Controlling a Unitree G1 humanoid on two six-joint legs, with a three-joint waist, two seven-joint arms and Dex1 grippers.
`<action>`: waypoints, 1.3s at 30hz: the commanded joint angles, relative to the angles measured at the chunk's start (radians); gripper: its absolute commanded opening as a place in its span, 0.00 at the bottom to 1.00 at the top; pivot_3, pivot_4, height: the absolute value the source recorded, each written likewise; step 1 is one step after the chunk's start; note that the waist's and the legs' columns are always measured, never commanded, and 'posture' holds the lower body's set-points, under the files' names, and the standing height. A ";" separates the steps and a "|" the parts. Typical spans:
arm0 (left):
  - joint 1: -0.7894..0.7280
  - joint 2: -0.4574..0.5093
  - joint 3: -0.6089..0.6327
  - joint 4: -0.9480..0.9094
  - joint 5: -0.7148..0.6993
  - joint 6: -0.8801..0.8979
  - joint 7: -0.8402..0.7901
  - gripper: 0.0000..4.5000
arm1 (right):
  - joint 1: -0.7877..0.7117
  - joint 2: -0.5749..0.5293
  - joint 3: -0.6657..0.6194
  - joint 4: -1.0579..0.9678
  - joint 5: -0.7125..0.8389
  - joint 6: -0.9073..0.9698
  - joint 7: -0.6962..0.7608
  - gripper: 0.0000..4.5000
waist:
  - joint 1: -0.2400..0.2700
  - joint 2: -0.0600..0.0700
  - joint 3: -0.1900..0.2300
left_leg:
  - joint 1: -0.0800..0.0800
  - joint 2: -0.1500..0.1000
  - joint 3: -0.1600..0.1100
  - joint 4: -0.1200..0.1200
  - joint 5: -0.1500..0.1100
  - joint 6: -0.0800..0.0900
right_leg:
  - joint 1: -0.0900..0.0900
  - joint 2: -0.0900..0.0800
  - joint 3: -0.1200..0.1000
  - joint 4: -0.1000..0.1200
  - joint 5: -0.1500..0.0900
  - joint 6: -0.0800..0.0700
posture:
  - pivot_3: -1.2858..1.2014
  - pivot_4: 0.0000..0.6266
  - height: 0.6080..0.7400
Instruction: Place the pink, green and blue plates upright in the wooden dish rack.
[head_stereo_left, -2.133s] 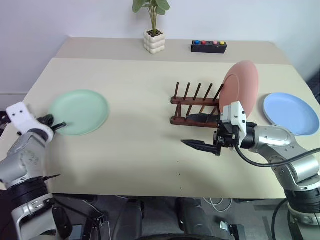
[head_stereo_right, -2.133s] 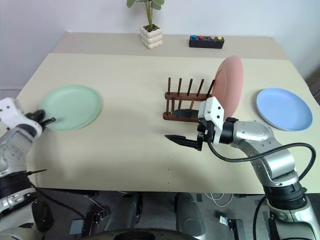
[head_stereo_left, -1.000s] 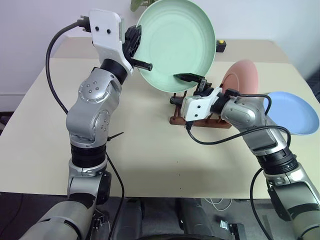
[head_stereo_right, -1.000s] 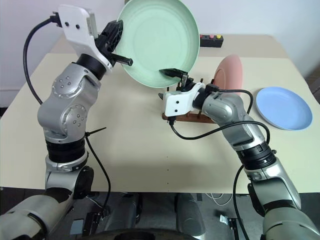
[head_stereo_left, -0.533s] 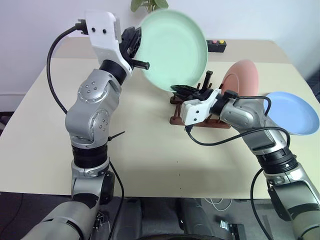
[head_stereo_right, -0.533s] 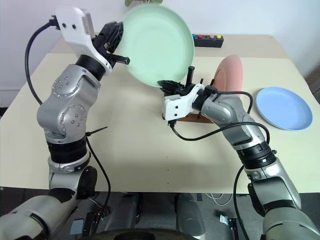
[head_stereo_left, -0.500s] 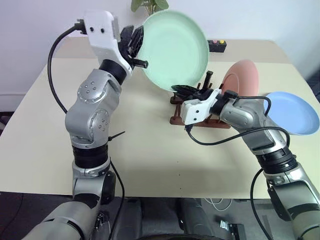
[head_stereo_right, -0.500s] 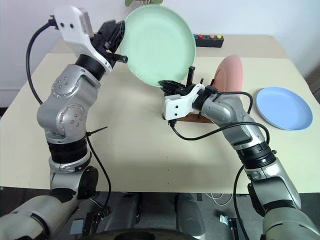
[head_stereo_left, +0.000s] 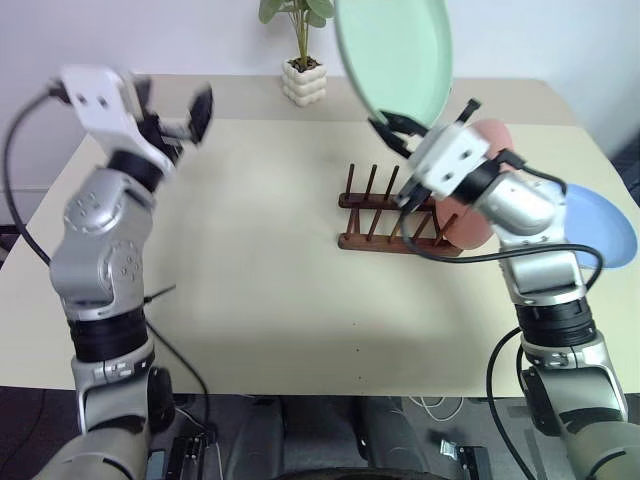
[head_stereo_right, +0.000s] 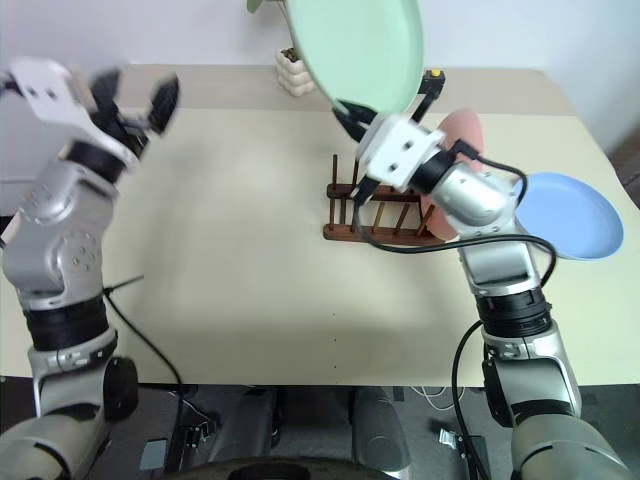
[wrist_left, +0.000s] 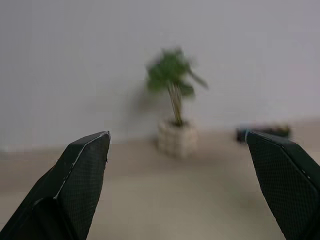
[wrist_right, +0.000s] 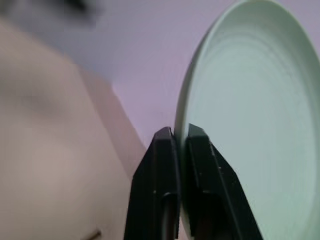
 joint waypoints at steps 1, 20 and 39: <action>0.151 0.098 -0.128 -0.132 -0.033 0.013 -0.215 0.99 | 0.045 -0.014 -0.143 -0.132 0.330 0.249 0.006 0.00 | 0.001 0.001 0.000 | 0.000 0.000 0.000 0.000 0.000 0.000 | 0.000 0.000 0.000 0.000 0.000 0.000 | 0.52 0.24 0.92; 0.198 0.037 -0.340 -0.143 -0.016 -0.049 -0.361 0.99 | 0.056 -0.024 -0.334 -0.055 0.881 0.700 -0.316 0.00 | 0.002 0.002 0.000 | 0.001 0.001 0.001 0.001 0.003 0.005 | 0.000 0.001 0.001 0.000 0.001 -0.004 | 0.52 0.24 0.92; 0.201 0.016 -0.325 -0.157 -0.018 -0.049 -0.328 0.99 | 0.045 -0.019 -0.369 0.028 0.968 0.768 -0.444 0.00 | 0.002 0.002 0.000 | 0.000 0.001 0.001 0.000 0.003 0.005 | 0.000 0.001 0.001 -0.001 0.001 -0.004 | 0.52 0.24 0.92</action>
